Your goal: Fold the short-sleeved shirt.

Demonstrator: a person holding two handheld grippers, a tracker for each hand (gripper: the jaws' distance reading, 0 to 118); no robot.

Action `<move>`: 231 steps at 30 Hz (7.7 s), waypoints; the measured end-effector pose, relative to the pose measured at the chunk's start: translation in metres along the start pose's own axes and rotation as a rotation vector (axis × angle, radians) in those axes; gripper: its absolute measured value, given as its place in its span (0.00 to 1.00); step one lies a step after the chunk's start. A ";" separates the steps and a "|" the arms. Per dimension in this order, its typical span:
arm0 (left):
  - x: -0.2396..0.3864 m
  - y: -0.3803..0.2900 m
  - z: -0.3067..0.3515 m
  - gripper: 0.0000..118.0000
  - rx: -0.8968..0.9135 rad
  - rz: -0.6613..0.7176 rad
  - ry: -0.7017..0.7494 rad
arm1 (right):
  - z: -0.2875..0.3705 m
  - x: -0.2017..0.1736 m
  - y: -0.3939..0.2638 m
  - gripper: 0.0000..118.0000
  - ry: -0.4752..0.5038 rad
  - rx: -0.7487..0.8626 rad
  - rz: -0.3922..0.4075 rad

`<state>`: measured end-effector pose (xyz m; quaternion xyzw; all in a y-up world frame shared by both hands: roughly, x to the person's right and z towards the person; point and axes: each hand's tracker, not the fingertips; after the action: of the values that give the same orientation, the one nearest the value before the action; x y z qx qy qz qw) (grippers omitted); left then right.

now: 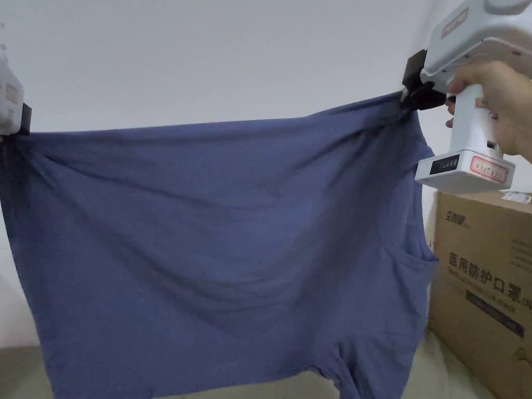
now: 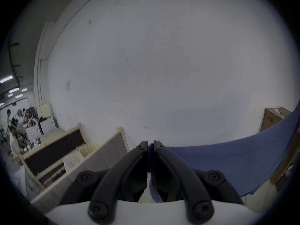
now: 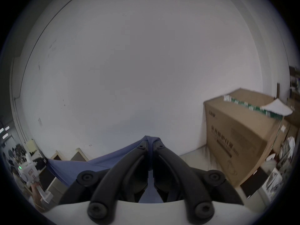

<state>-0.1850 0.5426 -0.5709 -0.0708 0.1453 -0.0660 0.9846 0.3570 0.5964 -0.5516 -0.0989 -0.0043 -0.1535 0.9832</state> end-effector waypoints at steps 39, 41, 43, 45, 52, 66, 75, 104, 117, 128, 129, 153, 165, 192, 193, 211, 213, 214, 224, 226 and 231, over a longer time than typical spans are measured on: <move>-0.009 -0.506 0.066 0.04 -0.767 0.007 -0.216 | 0.030 0.183 -0.542 0.03 -0.143 -0.884 -0.149; -0.028 -0.504 0.102 0.04 -0.736 0.039 -0.259 | 0.085 0.189 -0.553 0.03 -0.123 -0.868 -0.166; -0.040 -0.499 0.150 0.04 -0.743 0.012 -0.259 | 0.143 0.193 -0.564 0.03 -0.108 -0.865 -0.166; -0.053 -0.500 0.191 0.04 -0.719 -0.031 -0.243 | 0.195 0.196 -0.574 0.03 -0.114 -0.887 -0.159; -0.102 -0.530 0.299 0.04 -0.767 -0.030 -0.248 | 0.345 0.173 -0.596 0.03 -0.108 -0.873 -0.151; -0.136 -0.548 0.390 0.60 -0.702 0.044 -0.173 | 0.406 0.154 -0.609 0.72 -0.150 -0.807 0.049; -0.148 -0.558 0.456 0.09 -0.756 0.204 -0.202 | 0.457 0.117 -0.620 0.00 -0.253 -0.766 0.146; -0.117 -0.602 0.384 0.06 -0.929 0.193 -0.223 | 0.376 0.154 -0.640 0.64 -0.182 -0.909 0.118; -0.121 -0.572 0.386 0.06 -0.900 0.212 -0.233 | 0.389 0.170 -0.603 0.03 -0.119 -0.862 -0.119; -0.110 -0.531 0.318 0.06 -0.836 0.195 -0.255 | 0.314 0.165 -0.560 0.03 -0.099 -0.774 -0.151; -0.108 -0.530 0.308 0.06 -0.834 0.198 -0.252 | 0.303 0.165 -0.557 0.03 -0.099 -0.771 -0.137; -0.110 -0.540 0.329 0.04 -0.830 0.205 -0.261 | 0.302 0.159 -0.568 0.11 -0.076 -0.734 -0.076; -0.090 -0.577 0.291 0.56 -0.873 0.188 -0.235 | 0.340 0.139 -0.604 0.02 -0.103 -0.792 -0.127; -0.073 -0.545 0.289 0.06 -0.898 0.012 -0.315 | 0.279 0.189 -0.625 0.06 -0.239 -0.840 -0.133; -0.074 -0.542 0.292 0.06 -0.894 0.001 -0.325 | 0.283 0.190 -0.621 0.06 -0.225 -0.837 -0.138; -0.144 -0.565 0.376 0.10 -0.943 0.099 -0.264 | 0.405 0.183 -0.632 0.29 -0.179 -0.875 -0.269; -0.144 -0.559 0.375 0.42 -0.928 0.120 -0.268 | 0.404 0.174 -0.627 0.76 -0.225 -0.880 -0.140; -0.143 -0.553 0.374 0.77 -0.914 0.096 -0.258 | 0.403 0.170 -0.624 0.79 -0.248 -0.871 -0.069; -0.141 -0.493 0.374 0.63 -0.709 0.230 -0.250 | 0.372 0.139 -0.564 0.64 -0.085 -0.693 -0.007; -0.124 -0.494 0.364 0.01 -0.724 0.212 -0.286 | 0.354 0.134 -0.572 0.05 -0.105 -0.701 -0.009; -0.085 -0.513 0.330 0.00 -0.786 0.116 -0.330 | 0.295 0.142 -0.591 0.01 -0.072 -0.786 -0.110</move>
<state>-0.2244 0.0914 -0.1534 -0.4417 0.0036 0.0620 0.8950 0.3197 0.0599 -0.1430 -0.4724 0.0150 -0.1923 0.8600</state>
